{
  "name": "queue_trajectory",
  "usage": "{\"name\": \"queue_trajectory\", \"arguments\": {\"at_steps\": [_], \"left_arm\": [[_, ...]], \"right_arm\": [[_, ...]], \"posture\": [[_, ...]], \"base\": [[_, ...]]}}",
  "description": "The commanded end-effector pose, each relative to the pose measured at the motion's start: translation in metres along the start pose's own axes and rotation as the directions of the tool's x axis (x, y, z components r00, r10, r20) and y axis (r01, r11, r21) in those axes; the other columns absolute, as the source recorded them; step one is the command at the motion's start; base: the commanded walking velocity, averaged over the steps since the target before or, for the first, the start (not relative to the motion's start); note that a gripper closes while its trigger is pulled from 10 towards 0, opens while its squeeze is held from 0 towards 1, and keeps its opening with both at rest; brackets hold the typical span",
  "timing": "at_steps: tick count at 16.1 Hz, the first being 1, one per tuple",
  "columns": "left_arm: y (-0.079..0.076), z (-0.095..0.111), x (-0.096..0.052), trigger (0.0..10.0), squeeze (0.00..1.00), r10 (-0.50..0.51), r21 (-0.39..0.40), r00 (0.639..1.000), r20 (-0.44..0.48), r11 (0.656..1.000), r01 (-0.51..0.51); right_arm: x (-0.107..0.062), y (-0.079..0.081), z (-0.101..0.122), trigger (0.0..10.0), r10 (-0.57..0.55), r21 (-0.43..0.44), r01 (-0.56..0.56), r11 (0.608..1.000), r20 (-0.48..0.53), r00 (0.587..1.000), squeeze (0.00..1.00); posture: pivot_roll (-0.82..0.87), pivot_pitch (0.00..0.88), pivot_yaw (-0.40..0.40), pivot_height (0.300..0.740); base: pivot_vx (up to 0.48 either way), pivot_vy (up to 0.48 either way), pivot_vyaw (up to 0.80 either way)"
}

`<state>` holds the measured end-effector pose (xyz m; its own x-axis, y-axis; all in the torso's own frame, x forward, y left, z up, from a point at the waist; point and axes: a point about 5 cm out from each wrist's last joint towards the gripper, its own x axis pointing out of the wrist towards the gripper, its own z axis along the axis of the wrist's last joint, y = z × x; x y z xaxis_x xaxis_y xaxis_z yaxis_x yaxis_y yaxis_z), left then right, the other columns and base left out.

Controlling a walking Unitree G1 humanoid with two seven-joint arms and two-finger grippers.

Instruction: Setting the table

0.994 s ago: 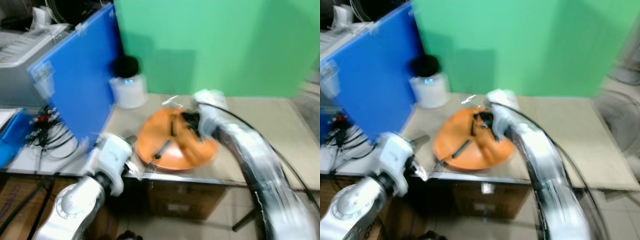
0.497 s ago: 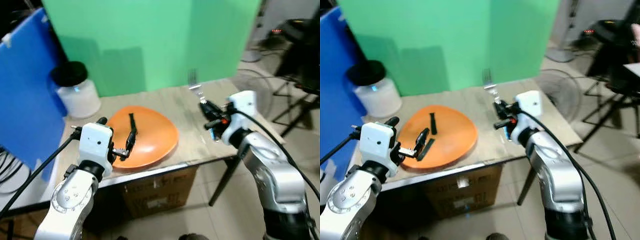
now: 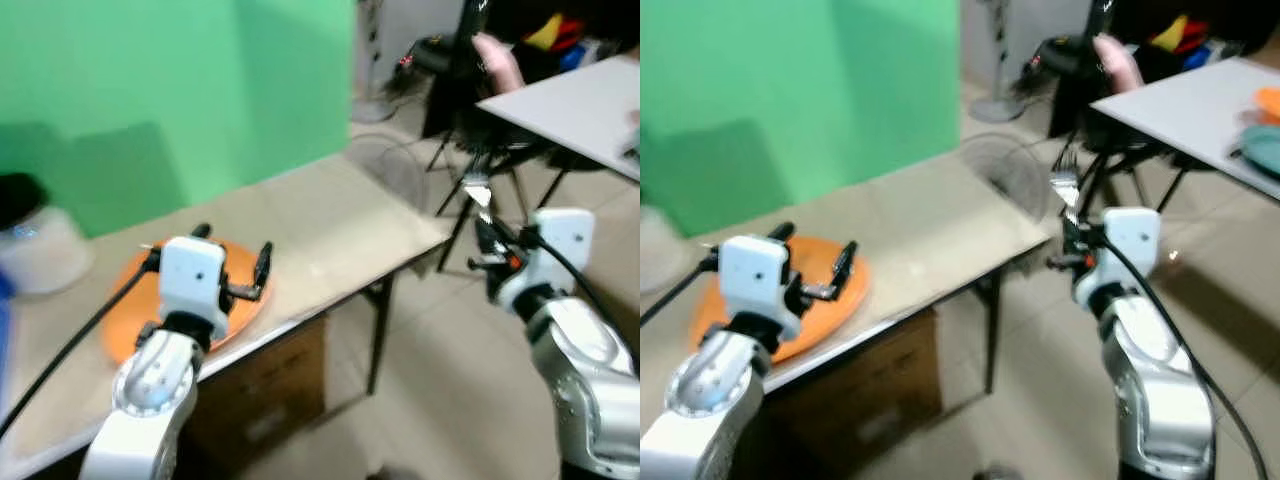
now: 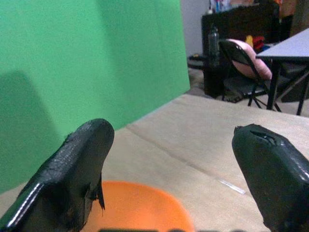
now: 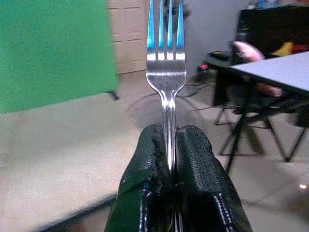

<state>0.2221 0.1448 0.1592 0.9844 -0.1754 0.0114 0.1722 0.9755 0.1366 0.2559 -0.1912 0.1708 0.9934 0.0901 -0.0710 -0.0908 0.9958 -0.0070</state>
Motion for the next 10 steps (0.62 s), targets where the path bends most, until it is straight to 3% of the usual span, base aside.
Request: {"name": "queue_trajectory", "arguments": {"at_steps": [1, 5, 10], "left_arm": [[0.0005, -0.0051, -0.0013, 10.0, 0.0, 0.009, 0.029, 1.0, -0.023, 1.0, -0.008], [0.0012, -0.0044, -0.0052, 10.0, 0.0, 0.029, 0.007, 1.0, -0.008, 1.0, -0.029], [0.0063, -0.0052, -0.0081, 10.0, 0.0, 0.058, -0.006, 0.998, 0.001, 0.998, -0.058]], "right_arm": [[-0.0006, 0.0045, 0.0006, 10.0, 0.005, 0.01, -0.005, 1.0, -0.007, 1.0, 0.0], [0.0019, 0.0102, -0.0004, 10.0, 0.009, 0.011, -0.009, 1.0, -0.018, 1.0, 0.0], [0.0043, 0.0116, -0.0017, 10.0, -0.004, 0.007, 0.004, 1.0, -0.025, 1.0, 0.0]], "posture": [[-0.15, 0.0, 0.069, 0.74], [-0.15, 0.0, 0.055, 0.74], [-0.14, 0.0, 0.038, 0.74]], "base": [[0.0, 0.0, -0.8], [0.0, 0.0, -0.8], [0.319, 0.0, -0.8]]}}
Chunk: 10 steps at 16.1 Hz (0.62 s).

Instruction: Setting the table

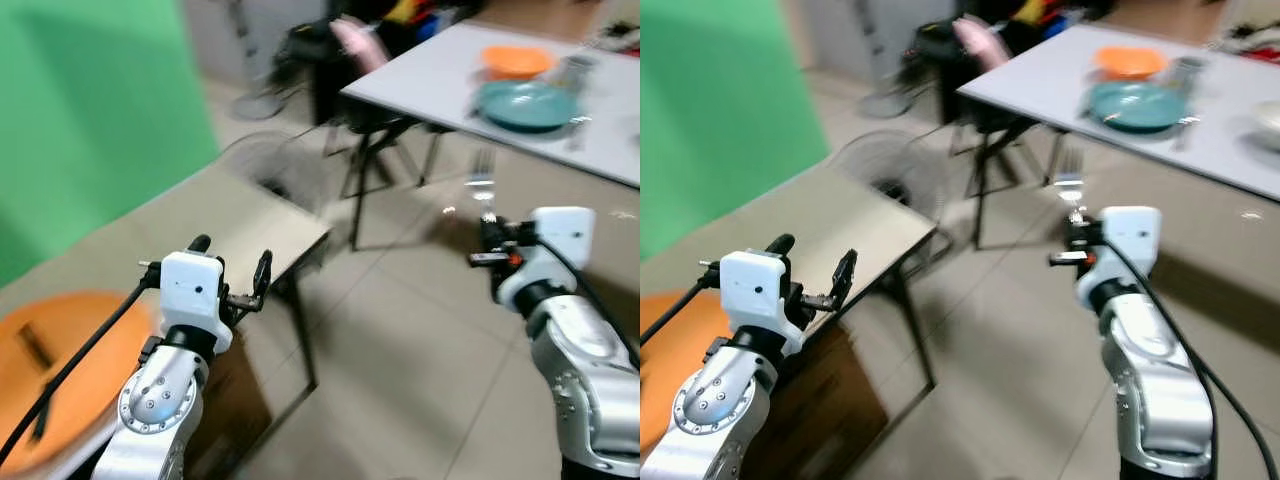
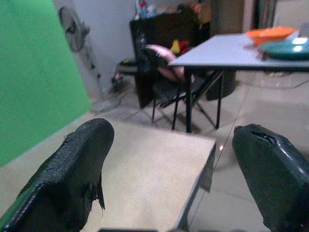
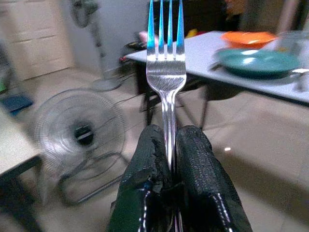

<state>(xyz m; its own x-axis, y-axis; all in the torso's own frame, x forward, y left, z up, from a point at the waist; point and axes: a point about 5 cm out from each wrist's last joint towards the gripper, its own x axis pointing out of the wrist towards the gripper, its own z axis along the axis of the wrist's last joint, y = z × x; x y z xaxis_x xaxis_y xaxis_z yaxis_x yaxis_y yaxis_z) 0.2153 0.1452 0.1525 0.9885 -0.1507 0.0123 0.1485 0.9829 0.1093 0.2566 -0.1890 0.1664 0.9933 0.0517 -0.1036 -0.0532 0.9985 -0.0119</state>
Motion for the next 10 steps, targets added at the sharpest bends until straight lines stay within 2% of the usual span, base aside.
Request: {"name": "queue_trajectory", "arguments": {"at_steps": [1, 10], "left_arm": [[0.0087, 0.0017, -0.001, 10.0, 0.0, 0.036, 0.022, 0.999, 0.005, 0.999, -0.036], [0.0062, 0.0007, 0.0038, 10.0, 0.0, -0.008, 0.027, 1.0, 0.007, 1.0, 0.008]], "right_arm": [[0.0026, 0.0088, 0.0022, 10.0, 0.028, 0.009, -0.028, 1.0, 0.005, 1.0, 0.0], [-0.002, 0.0027, -0.0012, 10.0, -0.029, 0.013, 0.03, 0.999, -0.01, 1.0, 0.0]], "posture": [[-0.14, 0.0, 0.038, 0.74], [-0.15, 0.0, 0.055, 0.74]], "base": [[0.379, 0.0, -0.8], [0.385, 0.0, -0.8]]}}
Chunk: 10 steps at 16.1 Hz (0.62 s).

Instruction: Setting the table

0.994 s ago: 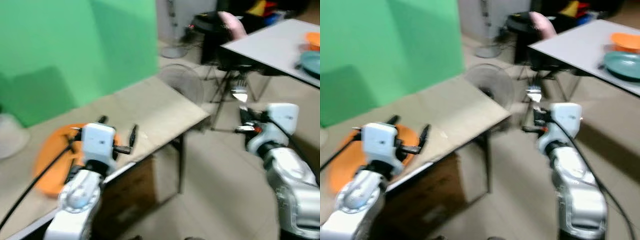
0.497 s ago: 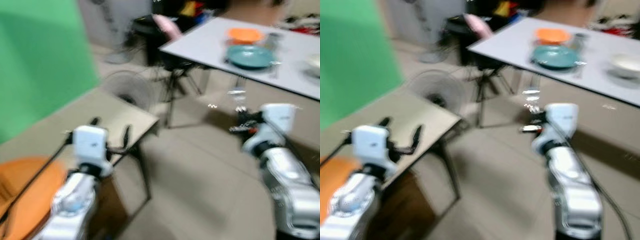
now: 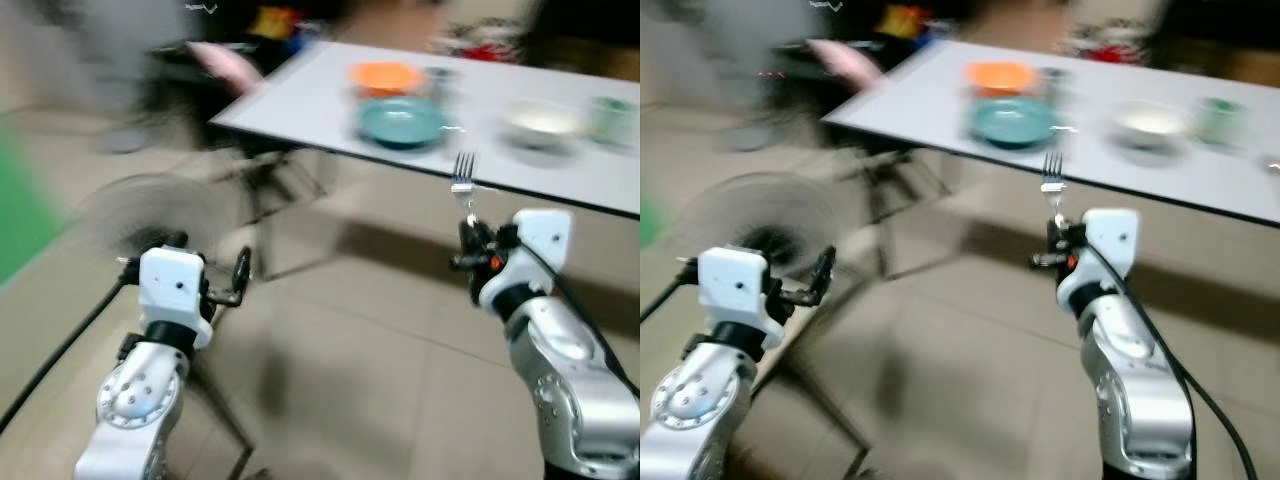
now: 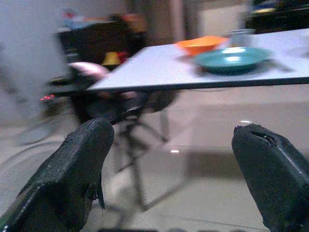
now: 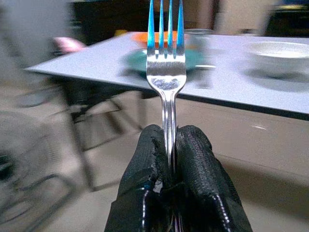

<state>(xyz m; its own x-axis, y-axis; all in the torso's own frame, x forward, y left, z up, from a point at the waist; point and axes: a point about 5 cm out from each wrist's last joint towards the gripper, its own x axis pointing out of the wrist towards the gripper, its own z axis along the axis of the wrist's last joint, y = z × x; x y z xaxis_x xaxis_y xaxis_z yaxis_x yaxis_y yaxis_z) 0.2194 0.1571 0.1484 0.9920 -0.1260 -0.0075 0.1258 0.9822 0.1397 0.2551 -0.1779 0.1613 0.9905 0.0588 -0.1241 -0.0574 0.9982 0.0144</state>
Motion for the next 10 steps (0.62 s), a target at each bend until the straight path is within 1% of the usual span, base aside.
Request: {"name": "queue_trajectory", "arguments": {"at_steps": [1, 10], "left_arm": [[-0.0063, 0.0064, 0.0019, 10.0, 0.0, -0.034, -0.004, 0.999, 0.031, 0.999, 0.034], [-0.0126, 0.0056, 0.0055, 10.0, 0.0, -0.079, -0.004, 0.996, 0.037, 0.997, 0.08]], "right_arm": [[-0.002, -0.0085, 0.0038, 10.0, -0.04, -0.011, 0.04, 0.999, 0.011, 0.999, 0.0], [-0.0039, -0.0099, 0.0025, 10.0, -0.063, -0.005, 0.063, 0.998, 0.005, 0.998, 0.0]], "posture": [[-0.16, 0.0, 0.055, 0.74], [-0.16, 0.0, 0.063, 0.74]], "base": [[0.386, 0.0, -0.8], [0.385, 0.0, -0.8]]}}
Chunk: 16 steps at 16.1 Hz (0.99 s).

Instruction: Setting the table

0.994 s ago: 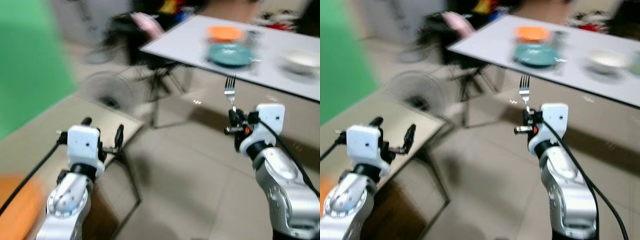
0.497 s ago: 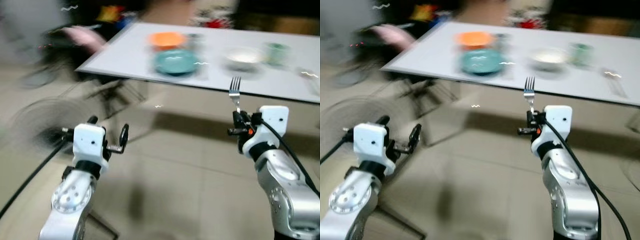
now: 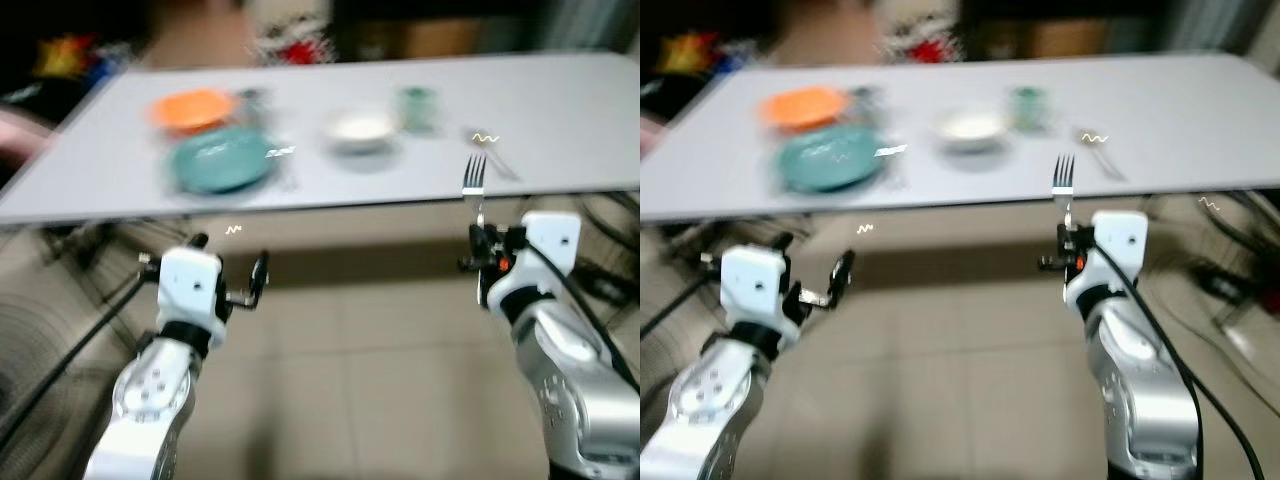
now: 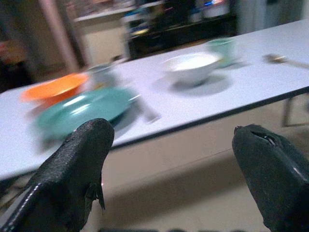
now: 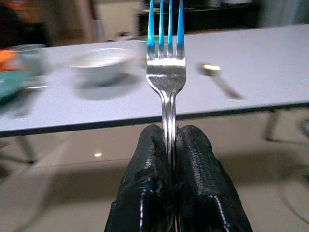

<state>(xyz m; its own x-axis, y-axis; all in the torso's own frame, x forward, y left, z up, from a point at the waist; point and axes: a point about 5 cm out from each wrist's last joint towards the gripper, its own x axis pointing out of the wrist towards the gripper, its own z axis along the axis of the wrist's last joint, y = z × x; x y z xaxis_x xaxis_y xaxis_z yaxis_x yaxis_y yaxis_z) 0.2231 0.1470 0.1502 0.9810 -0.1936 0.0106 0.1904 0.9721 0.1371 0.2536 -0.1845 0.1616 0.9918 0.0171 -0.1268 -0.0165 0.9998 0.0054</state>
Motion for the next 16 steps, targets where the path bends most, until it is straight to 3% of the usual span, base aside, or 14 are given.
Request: {"name": "queue_trajectory", "arguments": {"at_steps": [1, 13, 14, 16], "left_arm": [[-0.005, 0.002, 0.001, 10.0, 0.0, -0.025, -0.004, 1.0, 0.009, 1.0, 0.025], [-0.008, 0.002, 0.004, 10.0, 0.0, -0.051, -0.005, 0.999, 0.017, 0.999, 0.051], [-0.008, 0.002, 0.004, 10.0, 0.0, -0.048, -0.005, 0.999, 0.018, 0.999, 0.049], [-0.003, 0.002, 0.005, 10.0, 0.0, -0.001, 0.004, 1.0, 0.022, 1.0, 0.001]], "right_arm": [[-0.003, -0.004, 0.002, 10.0, -0.026, -0.003, 0.026, 1.0, 0.004, 1.0, 0.0], [-0.003, -0.004, 0.001, 10.0, -0.036, -0.006, 0.036, 0.999, -0.003, 0.999, 0.0], [-0.003, -0.004, 0.002, 10.0, -0.023, -0.013, 0.023, 1.0, -0.005, 1.0, 0.0], [0.002, 0.005, 0.006, 10.0, 0.117, -0.025, -0.118, 0.993, -0.009, 0.993, 0.0]], "posture": [[-0.17, 0.0, 0.064, 0.74], [-0.17, 0.0, 0.07, 0.74], [-0.18, 0.0, 0.067, 0.74], [-0.18, 0.0, 0.067, 0.74]], "base": [[0.386, 0.0, -0.8], [0.387, 0.0, -0.8], [0.386, 0.0, -0.8], [0.379, 0.0, -0.34]]}}
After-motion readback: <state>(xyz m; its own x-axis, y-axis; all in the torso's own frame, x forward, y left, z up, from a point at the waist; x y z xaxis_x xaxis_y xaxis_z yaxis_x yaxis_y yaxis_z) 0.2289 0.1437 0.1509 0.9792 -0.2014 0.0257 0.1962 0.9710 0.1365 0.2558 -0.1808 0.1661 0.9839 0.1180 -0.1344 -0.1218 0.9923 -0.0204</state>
